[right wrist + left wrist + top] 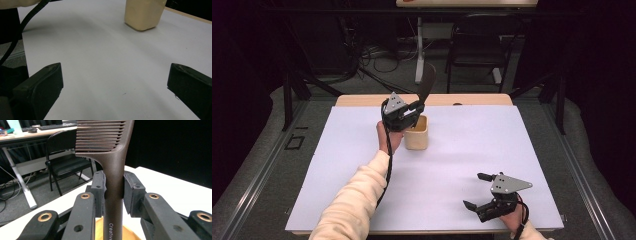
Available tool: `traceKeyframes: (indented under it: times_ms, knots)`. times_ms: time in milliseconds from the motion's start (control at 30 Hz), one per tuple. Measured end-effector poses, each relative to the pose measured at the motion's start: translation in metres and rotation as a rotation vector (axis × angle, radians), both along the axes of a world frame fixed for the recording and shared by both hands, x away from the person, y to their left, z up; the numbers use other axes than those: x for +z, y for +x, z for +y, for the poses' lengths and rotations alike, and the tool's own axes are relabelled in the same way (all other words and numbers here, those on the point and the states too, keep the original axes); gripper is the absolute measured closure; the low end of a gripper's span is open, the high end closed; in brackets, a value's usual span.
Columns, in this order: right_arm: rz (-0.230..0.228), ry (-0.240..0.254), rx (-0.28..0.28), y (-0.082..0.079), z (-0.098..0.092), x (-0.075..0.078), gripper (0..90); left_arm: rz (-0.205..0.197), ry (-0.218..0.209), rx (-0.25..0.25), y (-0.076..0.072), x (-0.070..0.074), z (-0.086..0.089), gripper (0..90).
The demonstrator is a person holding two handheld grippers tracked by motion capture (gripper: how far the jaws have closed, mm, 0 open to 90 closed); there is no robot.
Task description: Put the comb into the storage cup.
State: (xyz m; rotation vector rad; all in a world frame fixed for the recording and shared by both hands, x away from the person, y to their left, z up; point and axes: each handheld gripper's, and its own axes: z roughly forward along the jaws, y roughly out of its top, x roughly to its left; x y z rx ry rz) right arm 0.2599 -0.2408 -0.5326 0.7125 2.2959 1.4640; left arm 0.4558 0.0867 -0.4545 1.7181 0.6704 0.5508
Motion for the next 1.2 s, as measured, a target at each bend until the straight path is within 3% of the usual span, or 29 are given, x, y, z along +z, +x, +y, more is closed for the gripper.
traceKeyframes:
  times_ms: [233, 1200]
  knots:
    - [0.003, -0.002, 0.0, 0.001, 0.0, 0.0, 0.0, 0.0, 0.005, -0.002, 0.0, -0.006, 0.002, 72.9]
    - [0.008, 0.001, -0.002, 0.001, 0.0, 0.0, 0.0, 0.035, 0.103, -0.03, 0.004, -0.018, 0.003, 72.8]
